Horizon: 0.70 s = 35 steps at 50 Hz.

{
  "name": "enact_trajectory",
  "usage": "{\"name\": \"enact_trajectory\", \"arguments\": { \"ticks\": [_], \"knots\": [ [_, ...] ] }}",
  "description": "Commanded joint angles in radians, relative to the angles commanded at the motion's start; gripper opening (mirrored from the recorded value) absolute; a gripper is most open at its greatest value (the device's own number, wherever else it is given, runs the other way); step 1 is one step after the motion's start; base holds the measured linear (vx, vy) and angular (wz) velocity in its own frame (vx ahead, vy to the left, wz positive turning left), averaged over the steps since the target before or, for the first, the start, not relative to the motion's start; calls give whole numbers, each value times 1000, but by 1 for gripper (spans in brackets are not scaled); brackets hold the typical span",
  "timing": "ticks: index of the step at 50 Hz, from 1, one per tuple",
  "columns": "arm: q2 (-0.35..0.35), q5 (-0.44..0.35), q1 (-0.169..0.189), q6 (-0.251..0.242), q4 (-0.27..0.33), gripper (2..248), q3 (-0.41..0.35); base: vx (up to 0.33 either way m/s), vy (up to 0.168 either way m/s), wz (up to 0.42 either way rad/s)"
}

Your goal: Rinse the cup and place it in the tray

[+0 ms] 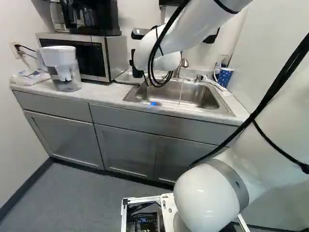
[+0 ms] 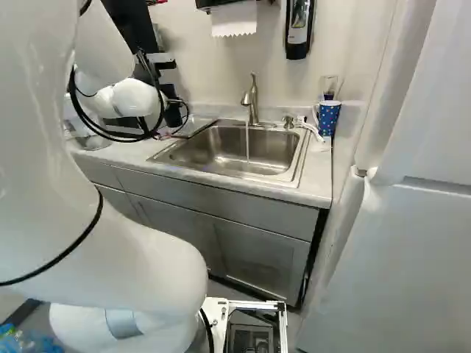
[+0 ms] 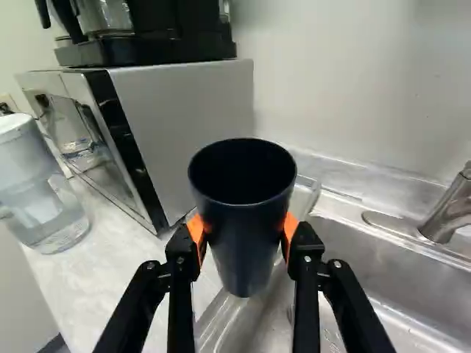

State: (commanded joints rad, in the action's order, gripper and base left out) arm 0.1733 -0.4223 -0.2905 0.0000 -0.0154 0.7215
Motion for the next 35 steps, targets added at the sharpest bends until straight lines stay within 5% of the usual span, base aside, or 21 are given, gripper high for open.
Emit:
{"name": "enact_trajectory", "arguments": {
  "ticks": [35],
  "knots": [
    [8,36,115,0,0,121,-8,0,0,0]
  ]
}}
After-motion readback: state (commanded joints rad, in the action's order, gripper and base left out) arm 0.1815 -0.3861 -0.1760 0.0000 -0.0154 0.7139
